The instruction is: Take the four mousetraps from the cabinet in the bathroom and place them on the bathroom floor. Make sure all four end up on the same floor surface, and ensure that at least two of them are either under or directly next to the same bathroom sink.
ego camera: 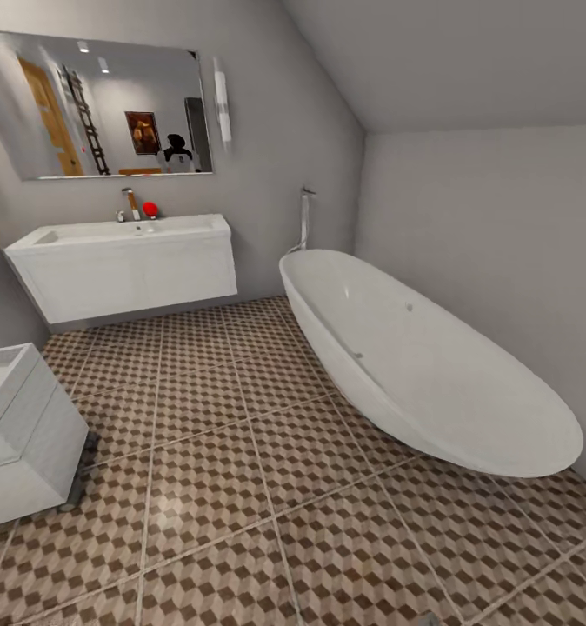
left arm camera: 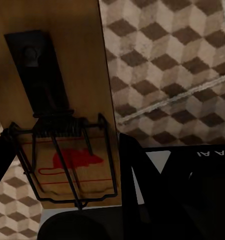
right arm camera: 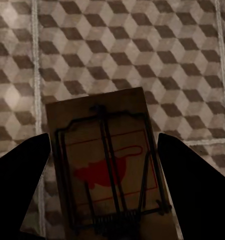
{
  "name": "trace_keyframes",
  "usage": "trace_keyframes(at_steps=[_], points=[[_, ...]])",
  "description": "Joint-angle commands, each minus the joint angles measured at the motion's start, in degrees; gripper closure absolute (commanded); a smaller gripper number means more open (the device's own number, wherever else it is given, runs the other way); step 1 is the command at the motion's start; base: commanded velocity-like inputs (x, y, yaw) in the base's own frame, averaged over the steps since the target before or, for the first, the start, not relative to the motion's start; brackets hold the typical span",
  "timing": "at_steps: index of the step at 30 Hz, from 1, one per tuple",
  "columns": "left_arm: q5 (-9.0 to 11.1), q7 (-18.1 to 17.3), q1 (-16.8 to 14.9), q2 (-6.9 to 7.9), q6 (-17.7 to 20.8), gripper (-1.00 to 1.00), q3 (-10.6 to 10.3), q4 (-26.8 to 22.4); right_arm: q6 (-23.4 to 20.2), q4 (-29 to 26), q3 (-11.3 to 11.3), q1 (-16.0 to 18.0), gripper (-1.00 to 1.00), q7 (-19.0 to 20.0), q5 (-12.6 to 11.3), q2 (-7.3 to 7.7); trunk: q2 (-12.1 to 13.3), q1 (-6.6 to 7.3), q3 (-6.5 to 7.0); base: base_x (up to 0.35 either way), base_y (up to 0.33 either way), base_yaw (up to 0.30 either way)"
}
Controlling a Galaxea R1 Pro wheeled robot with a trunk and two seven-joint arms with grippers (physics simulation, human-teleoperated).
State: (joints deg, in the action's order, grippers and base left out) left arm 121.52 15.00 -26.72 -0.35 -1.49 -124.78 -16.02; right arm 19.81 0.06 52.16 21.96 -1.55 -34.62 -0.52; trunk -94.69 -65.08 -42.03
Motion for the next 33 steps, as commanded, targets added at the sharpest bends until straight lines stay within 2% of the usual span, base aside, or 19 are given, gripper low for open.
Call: trace_keyframes(at_steps=[1,33], points=[[0.13,0.33,-0.09,0.0,-0.09,1.0,-0.4,-0.15,0.14,0.02,0.48,0.01,1.0,-0.18,-0.36,-0.01,-0.02,-0.02,-0.05,0.205,0.0,0.286],[0.13,0.34,-0.09,0.0,-0.09,1.0,-0.38,-0.15,0.1,0.02,0.48,0.01,1.0,-0.17,-0.36,-0.01,-0.02,-0.02,-0.05,0.185,0.0,0.286]])
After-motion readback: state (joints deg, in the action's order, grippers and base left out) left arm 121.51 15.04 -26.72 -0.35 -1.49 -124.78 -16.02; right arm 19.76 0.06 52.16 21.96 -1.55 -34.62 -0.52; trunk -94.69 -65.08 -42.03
